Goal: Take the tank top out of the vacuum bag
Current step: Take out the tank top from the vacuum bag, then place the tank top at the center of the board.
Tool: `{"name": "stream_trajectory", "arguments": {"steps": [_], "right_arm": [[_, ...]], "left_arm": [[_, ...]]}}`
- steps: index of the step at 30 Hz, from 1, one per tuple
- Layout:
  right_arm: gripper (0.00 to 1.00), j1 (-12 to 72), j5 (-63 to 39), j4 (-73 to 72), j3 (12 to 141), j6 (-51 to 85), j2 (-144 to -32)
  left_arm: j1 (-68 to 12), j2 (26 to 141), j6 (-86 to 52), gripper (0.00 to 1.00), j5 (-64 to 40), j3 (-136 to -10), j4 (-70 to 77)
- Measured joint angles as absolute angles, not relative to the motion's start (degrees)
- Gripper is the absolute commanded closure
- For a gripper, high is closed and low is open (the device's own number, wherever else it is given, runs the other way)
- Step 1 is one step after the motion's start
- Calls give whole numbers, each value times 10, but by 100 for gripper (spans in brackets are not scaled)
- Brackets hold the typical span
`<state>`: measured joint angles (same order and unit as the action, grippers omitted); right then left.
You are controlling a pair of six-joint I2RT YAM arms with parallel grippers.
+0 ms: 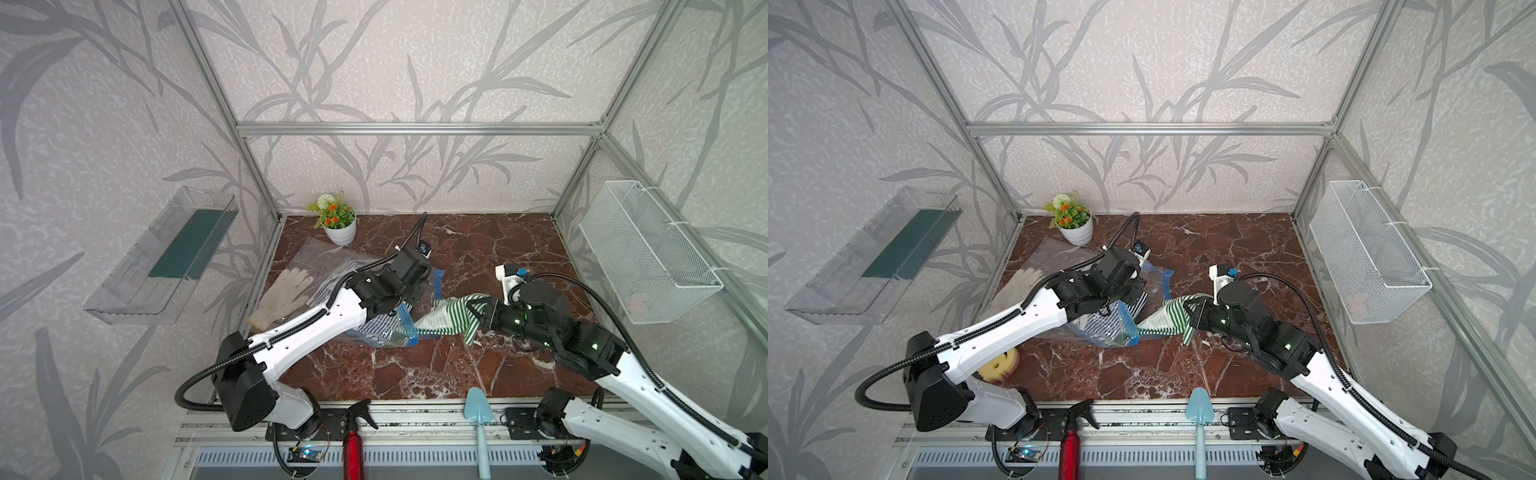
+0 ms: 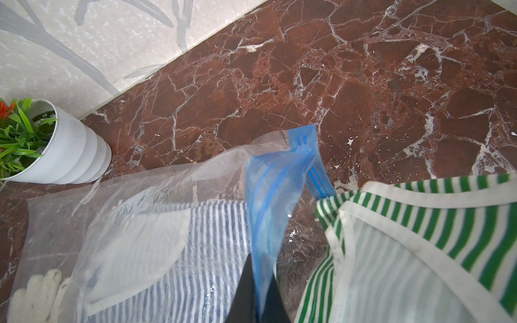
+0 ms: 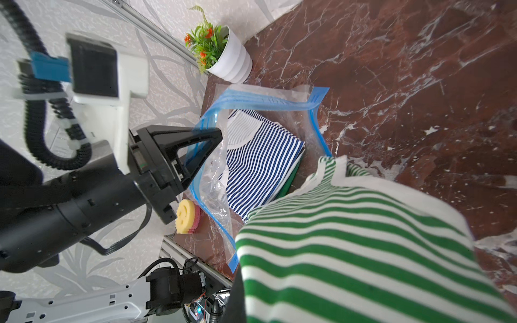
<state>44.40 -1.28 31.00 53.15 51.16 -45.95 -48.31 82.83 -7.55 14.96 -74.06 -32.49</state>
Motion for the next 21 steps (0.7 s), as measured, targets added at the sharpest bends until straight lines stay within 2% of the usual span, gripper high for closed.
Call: {"name": "stream_trajectory", "arguments": {"steps": [15,21], "right_arm": [[100,435,40,435,636,486,-436],[100,398,55,473,668,471,-434]], "left_arm": [[-483,816,-75,100,156,-741,-325],[-483,810,-75,100,158,-741,-325]]}}
